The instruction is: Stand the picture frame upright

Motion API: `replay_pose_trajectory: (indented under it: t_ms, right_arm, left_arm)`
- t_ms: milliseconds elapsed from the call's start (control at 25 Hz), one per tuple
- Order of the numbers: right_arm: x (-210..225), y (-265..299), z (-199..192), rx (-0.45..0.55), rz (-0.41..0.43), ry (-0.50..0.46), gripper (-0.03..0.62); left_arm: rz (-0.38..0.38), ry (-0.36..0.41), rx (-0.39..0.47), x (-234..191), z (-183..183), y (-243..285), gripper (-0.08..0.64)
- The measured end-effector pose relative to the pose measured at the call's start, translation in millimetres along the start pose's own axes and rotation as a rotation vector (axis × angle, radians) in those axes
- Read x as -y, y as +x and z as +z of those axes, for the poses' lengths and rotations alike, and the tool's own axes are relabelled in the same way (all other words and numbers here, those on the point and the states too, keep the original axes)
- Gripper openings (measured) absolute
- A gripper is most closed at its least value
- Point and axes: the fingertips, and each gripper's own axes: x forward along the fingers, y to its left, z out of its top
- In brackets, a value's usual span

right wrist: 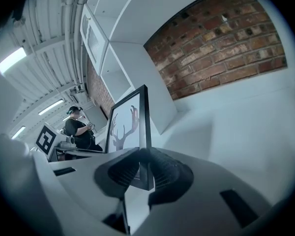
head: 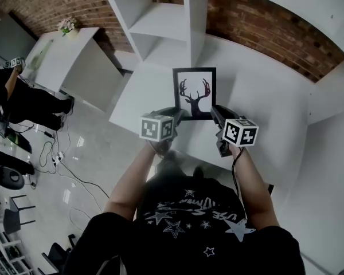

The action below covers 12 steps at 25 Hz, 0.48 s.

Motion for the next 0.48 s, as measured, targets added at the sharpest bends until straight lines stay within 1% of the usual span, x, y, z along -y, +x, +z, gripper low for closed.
replay_pose_trajectory:
  t_ms: [200, 360, 480]
  right_arm:
    - [0.0, 24.3, 6.6, 0.025, -0.064, 0.013, 0.077]
    - [0.8, 48.1, 7.4, 0.041, -0.117, 0.032, 0.077]
    - [3.0, 62.0, 4.5, 0.046, -0.156, 0.036, 0.075]
  left_arm:
    - [-0.039, 0.016, -0.027, -25.5, 14.4, 11.3, 0.103]
    - [-0.055, 0.067, -0.048, -51.1, 24.7, 24.4, 0.103]
    - [-0.083, 0.113, -0.066, -65.5, 29.4, 34.3, 0.103]
